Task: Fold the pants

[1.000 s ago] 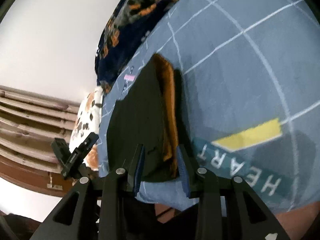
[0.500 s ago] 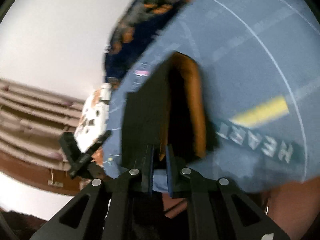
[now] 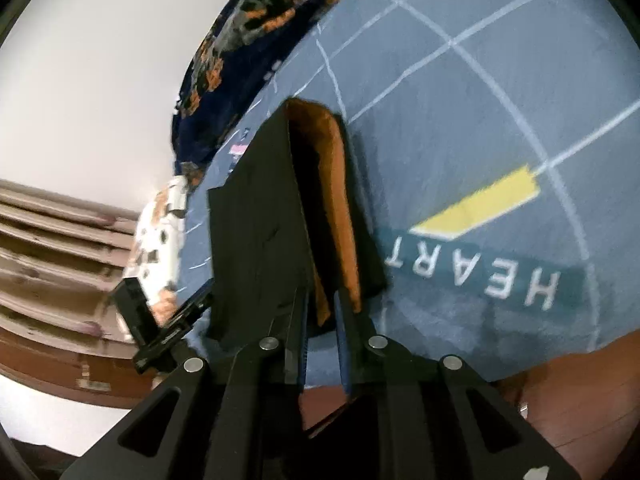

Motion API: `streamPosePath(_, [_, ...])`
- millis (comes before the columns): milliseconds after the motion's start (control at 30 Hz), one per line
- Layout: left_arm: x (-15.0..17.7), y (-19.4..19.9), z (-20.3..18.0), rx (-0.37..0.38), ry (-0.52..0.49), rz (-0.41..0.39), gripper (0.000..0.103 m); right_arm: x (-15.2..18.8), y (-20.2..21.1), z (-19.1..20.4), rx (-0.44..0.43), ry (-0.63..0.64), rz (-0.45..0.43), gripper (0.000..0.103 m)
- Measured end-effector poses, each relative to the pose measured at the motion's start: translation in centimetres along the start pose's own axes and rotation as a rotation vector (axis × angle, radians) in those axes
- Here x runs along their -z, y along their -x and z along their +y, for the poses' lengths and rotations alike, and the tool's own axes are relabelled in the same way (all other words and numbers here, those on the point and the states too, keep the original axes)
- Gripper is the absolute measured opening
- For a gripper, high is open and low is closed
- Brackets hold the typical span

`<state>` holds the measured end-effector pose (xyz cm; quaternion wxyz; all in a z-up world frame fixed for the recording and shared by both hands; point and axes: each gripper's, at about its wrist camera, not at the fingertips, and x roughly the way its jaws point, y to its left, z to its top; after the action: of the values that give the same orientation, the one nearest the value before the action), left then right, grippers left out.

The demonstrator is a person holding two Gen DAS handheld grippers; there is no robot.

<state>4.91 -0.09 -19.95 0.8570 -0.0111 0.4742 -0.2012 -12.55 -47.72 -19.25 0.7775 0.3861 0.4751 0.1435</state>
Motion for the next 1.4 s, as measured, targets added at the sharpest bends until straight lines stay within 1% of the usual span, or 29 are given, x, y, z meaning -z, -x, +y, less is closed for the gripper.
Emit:
streamPosePath(100, [0.0, 0.0, 0.2, 0.007, 0.003, 0.001, 0.085, -0.2, -0.1, -0.6, 0.006, -0.039, 0.008, 0.028])
streamPosePath(167, [0.0, -0.1, 0.4, 0.016, 0.011, 0.002, 0.086, -0.3, -0.4, -1.1, -0.015, -0.068, 0.029, 0.039])
streamPosePath(233, [0.0, -0.1, 0.5, 0.021, 0.017, 0.002, 0.086, -0.3, -0.8, -1.3, -0.048, -0.096, 0.053, 0.041])
streamPosePath(300, [0.0, 0.0, 0.6, 0.026, 0.022, 0.001, 0.086, -0.2, -1.0, -0.8, -0.055, -0.083, 0.062, 0.041])
streamPosePath(367, [0.0, 0.0, 0.6, 0.028, 0.024, 0.001, 0.086, -0.2, -1.2, 0.0, -0.04, -0.051, 0.066, 0.04])
streamPosePath(400, [0.0, 0.0, 0.6, 0.028, 0.024, 0.001, 0.086, -0.1, -1.2, 0.3, -0.036, -0.037, 0.068, 0.037])
streamPosePath(433, [0.0, 0.0, 0.6, 0.028, 0.025, 0.0, 0.086, -0.1, -1.2, 0.8, -0.026, -0.014, 0.072, 0.026])
streamPosePath(533, [0.0, 0.0, 0.7, 0.029, 0.029, -0.001, 0.086, -0.2, -1.1, 1.8, -0.015, 0.036, 0.058, 0.024])
streamPosePath(600, [0.0, 0.1, 0.7, 0.035, 0.034, -0.003, 0.086, -0.4, -1.3, 1.7, 0.011, 0.057, 0.062, 0.024])
streamPosePath(700, [-0.1, 0.2, 0.8, 0.037, 0.041, -0.001, 0.086, -0.9, -1.7, 1.2, -0.007, 0.04, 0.082, 0.026])
streamPosePath(767, [-0.1, 0.4, 0.9, 0.04, 0.049, 0.0, 0.086, -1.2, -1.7, 1.7, -0.006, 0.054, 0.084, 0.028])
streamPosePath(833, [-0.2, 0.4, 0.9, 0.041, 0.053, 0.001, 0.086, -1.7, -2.2, 2.4, -0.001, 0.073, 0.102, 0.032])
streamPosePath(867, [-0.2, 0.5, 0.9, 0.037, 0.055, 0.003, 0.086, -2.0, -2.5, 2.5, 0.005, 0.073, 0.108, 0.032])
streamPosePath(900, [-0.3, 0.6, 0.9, 0.032, 0.055, 0.002, 0.086, -2.3, -3.0, 2.6, 0.013, 0.073, 0.114, 0.029])
streamPosePath(933, [-0.4, 0.9, 1.0, 0.026, 0.056, -0.005, 0.086, -2.4, -3.3, 2.7, 0.013, 0.079, 0.117, 0.02])
streamPosePath(967, [-0.5, 1.1, 1.1, 0.025, 0.056, -0.012, 0.086, -2.7, -3.5, 2.8, 0.002, 0.081, 0.118, 0.02])
streamPosePath(1033, [-0.9, 2.1, 1.5, 0.019, 0.067, -0.055, 0.086, -3.3, -3.3, 3.6, -0.067, 0.078, 0.111, 0.019])
streamPosePath(1067, [-1.2, 3.1, 1.9, 0.023, 0.082, -0.1, 0.086, -3.6, -2.8, 4.7, -0.131, 0.091, 0.096, 0.019])
streamPosePath(1100, [-1.4, 3.7, 2.2, 0.028, 0.094, -0.129, 0.086, -3.7, -2.1, 5.6, -0.19, 0.108, 0.07, 0.019])
streamPosePath(1133, [-1.6, 4.1, 2.5, 0.033, 0.109, -0.153, 0.086, -3.7, -1.4, 6.5, -0.269, 0.13, 0.043, 0.018])
streamPosePath(1167, [-1.8, 4.4, 3.1, 0.039, 0.132, -0.167, 0.087, -3.8, -1.0, 6.9, -0.31, 0.143, 0.029, 0.017])
streamPosePath(1200, [-1.9, 4.3, 3.4, 0.04, 0.146, -0.158, 0.087, -3.8, -0.7, 6.8, -0.315, 0.156, 0.01, 0.017])
streamPosePath(1233, [-2.0, 3.9, 3.7, 0.039, 0.16, -0.136, 0.087, -3.9, -0.8, 6.0, -0.27, 0.155, -0.001, 0.017])
streamPosePath(1267, [-2.0, 3.6, 4.0, 0.039, 0.166, -0.121, 0.087, -4.0, -1.2, 4.7, -0.208, 0.141, -0.002, 0.017])
streamPosePath(1300, [-1.9, 3.1, 4.2, 0.036, 0.169, -0.103, 0.087, -4.1, -2.0, 2.5, -0.134, 0.106, 0.009, 0.017])
streamPosePath(1333, [-1.8, 2.8, 4.2, 0.028, 0.167, -0.095, 0.087, -4.1, -2.8, 0.6, -0.092, 0.057, 0.029, 0.017])
streamPosePath(1400, [-1.4, 2.4, 4.3, 0.004, 0.154, -0.085, 0.087, -3.7, -3.4, -1.5, -0.086, 0.009, 0.043, 0.017])
